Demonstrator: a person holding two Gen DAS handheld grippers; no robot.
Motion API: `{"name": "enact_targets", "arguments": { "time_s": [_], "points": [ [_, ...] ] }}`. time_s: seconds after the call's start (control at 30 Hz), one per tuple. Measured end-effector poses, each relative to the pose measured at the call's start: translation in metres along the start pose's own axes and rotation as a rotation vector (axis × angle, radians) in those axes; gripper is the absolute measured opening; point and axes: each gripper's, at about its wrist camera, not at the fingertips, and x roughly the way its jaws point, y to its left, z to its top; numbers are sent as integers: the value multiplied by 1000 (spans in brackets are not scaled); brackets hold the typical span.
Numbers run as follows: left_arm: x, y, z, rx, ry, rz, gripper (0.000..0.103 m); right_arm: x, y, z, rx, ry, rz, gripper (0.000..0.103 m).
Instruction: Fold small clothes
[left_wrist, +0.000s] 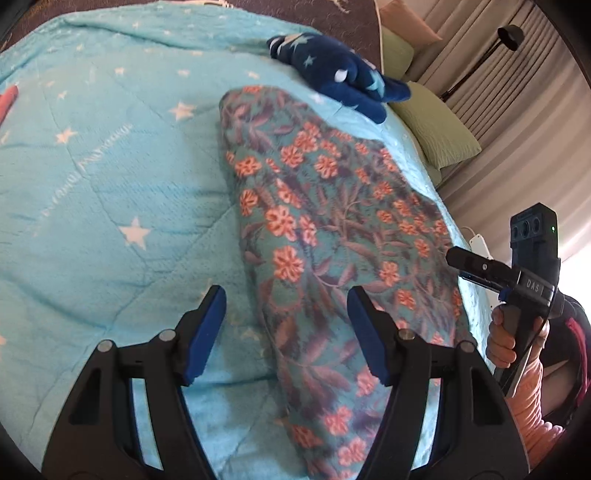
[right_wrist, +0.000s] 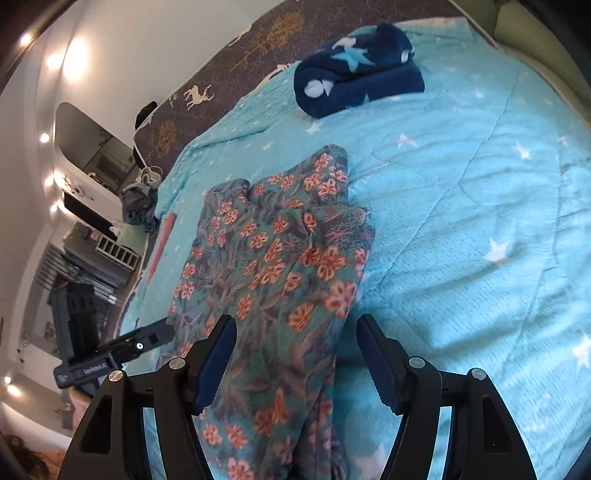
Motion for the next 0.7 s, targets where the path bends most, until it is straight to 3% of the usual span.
{"name": "enact_targets", "arguments": {
  "time_s": [0.43,0.7],
  "points": [
    [26,-4,29,71,-22,8,74,25,-16,29,24,10,168,69],
    [38,-3,47,79,-34,-20,74,41,-12,46,-26,27,179,69]
  ]
}}
